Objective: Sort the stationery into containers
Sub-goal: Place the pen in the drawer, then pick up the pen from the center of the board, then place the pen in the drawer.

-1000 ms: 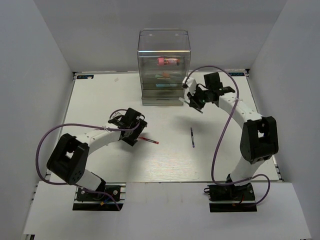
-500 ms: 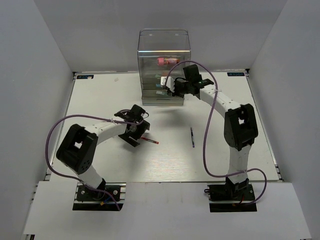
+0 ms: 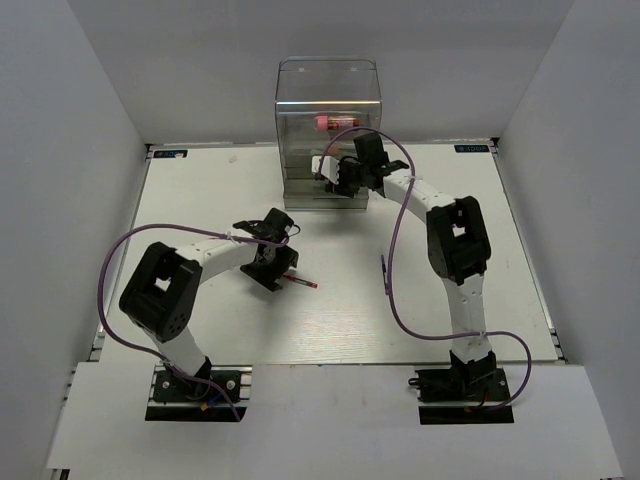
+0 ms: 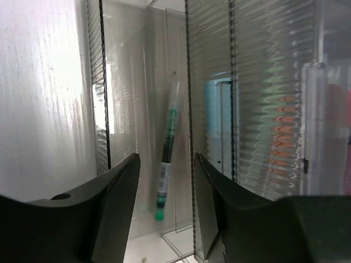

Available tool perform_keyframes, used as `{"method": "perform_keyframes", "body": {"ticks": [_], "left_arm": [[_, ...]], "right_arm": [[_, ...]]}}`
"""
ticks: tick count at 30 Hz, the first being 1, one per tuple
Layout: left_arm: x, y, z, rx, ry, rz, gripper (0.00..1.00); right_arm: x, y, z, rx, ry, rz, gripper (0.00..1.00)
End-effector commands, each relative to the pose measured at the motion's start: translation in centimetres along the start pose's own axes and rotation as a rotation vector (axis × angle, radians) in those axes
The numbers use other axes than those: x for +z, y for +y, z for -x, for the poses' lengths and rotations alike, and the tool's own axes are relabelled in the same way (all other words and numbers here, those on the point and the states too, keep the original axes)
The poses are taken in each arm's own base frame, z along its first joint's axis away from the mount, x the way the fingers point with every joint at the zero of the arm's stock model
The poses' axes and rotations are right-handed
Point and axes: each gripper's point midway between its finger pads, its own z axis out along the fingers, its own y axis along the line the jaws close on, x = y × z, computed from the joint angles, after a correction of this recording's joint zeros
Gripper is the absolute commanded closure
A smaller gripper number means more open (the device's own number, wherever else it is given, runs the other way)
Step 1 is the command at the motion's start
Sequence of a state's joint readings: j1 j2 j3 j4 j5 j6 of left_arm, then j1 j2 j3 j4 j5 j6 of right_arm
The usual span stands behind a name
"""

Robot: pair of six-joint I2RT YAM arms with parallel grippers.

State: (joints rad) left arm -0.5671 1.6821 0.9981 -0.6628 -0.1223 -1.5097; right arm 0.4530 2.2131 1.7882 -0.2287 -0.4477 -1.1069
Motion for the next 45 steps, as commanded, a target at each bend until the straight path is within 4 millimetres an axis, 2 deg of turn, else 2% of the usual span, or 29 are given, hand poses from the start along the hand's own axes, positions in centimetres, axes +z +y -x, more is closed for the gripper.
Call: {"method": "perform_keyframes", "body": {"ticks": [1,3,4,5,7,8,9,10,11,12,13,15,16,17,18,20,21,22,24,25,28,30,31,36,37,39,40,42,45], "left_arm": [[-0.3,-0.3,-0.2,0.001,0.004,0.007,0.27],[-0.2,-0.6,-0.2,0.001,0.004,0.007,0.32],[-0.2,-0.6,-0.2,0.001,0.004,0.007,0.34],[0.2,-0.3,-0.4,0.003,0.014,0.020,0.36],[0.4,-0.5,-0.4,0.003,0.014,0.023,0.42],[0.7,-0.3,-0.7,0.005,0.026,0.034,0.45],[0.7,-0.6,-0.6,0.003,0.025,0.024,0.48],[1.0,-0.4,-0.9,0.005,0.035,0.036,0.56],[1.0,-0.4,-0.9,0.005,0.035,0.036,0.60],[1.0,-0.4,-1.0,0.004,0.044,0.035,0.63],[1.3,-0.1,-1.1,0.006,0.045,0.047,0.69],[1.4,-0.5,-1.2,0.005,0.054,0.045,0.75],[1.4,-0.5,-1.2,0.005,0.054,0.045,0.79],[1.4,-0.8,-1.2,0.004,0.053,0.033,0.81],[1.4,-1.1,-1.2,0.015,0.053,0.018,0.84],[0.5,-1.9,-1.0,0.021,0.050,-0.025,0.91],[0.2,-2.4,-1.0,0.037,0.048,-0.048,0.93],[-0.3,-3.4,-0.8,0.042,0.044,-0.096,0.96],[-1.8,-5.2,-0.5,0.053,0.035,-0.184,0.97],[-2.5,-7.1,-0.3,0.072,0.023,-0.271,0.99],[-4.5,-10.6,-0.1,0.065,0.036,-0.413,1.00],[-6.5,-13.3,0.8,0.052,0.000,-0.491,1.00],[-6.7,-13.9,1.0,0.048,-0.011,-0.501,1.00],[-9.3,-19.6,2.1,0.007,-0.042,-0.637,1.00],[-8.3,-20.1,2.2,-0.011,-0.046,-0.621,1.00],[-8.9,-22.1,2.8,-0.063,-0.060,-0.654,1.00],[-7.7,-22.3,3.5,-0.089,-0.076,-0.633,1.00],[-7.9,-23.7,4.1,-0.159,-0.080,-0.655,1.00],[-6.6,-24.5,4.7,-0.239,-0.092,-0.625,1.00]], "right_arm": [[-2.1,-2.8,3.4,0.001,-0.072,-0.079,0.49],[-2.9,-1.3,3.7,0.027,-0.091,-0.051,0.48],[-4.6,-2.4,5.5,0.017,-0.119,-0.093,0.46],[-4.7,-1.0,4.9,0.075,-0.113,-0.070,0.46],[-5.5,-0.6,5.6,0.113,-0.136,-0.071,0.44],[-7.3,-0.7,6.8,0.165,-0.158,-0.097,0.44],[-7.5,0.0,6.4,0.194,-0.151,-0.098,0.43],[-8.0,0.3,6.4,0.233,-0.150,-0.103,0.43],[-9.8,0.1,7.1,0.248,-0.156,-0.144,0.28],[-9.9,1.2,6.3,0.278,-0.136,-0.147,0.10],[-11.5,1.4,5.6,0.347,-0.087,-0.217,0.10],[-11.9,2.7,4.7,0.457,-0.092,-0.260,0.10],[-13.5,2.0,5.2,0.464,-0.096,-0.311,0.10],[-13.7,2.6,4.8,0.516,-0.091,-0.312,0.10],[-14.3,3.5,3.8,0.551,-0.071,-0.314,0.10],[-15.5,4.5,3.7,0.590,-0.060,-0.306,0.10],[-15.4,6.2,2.3,0.642,-0.034,-0.284,0.11],[-16.5,6.3,2.8,0.644,-0.049,-0.302,0.21],[-16.9,8.3,1.4,0.713,-0.015,-0.286,0.41],[-16.9,9.3,0.8,0.748,-0.002,-0.276,0.66],[-17.0,13.6,-1.1,0.854,0.069,-0.207,0.95],[-17.4,14.5,-1.2,0.866,0.073,-0.198,0.95],[-17.3,15.8,-1.8,0.884,0.090,-0.186,0.95],[-18.0,16.4,-2.6,0.876,0.113,-0.234,0.78],[-18.0,16.5,-2.6,0.875,0.118,-0.234,0.76],[-18.0,16.9,-2.9,0.883,0.127,-0.232,0.72],[-18.1,17.0,-2.9,0.882,0.126,-0.233,0.69],[-18.2,17.3,-3.0,0.887,0.130,-0.234,0.60],[-18.3,17.8,-3.0,0.898,0.131,-0.225,0.55]]}}
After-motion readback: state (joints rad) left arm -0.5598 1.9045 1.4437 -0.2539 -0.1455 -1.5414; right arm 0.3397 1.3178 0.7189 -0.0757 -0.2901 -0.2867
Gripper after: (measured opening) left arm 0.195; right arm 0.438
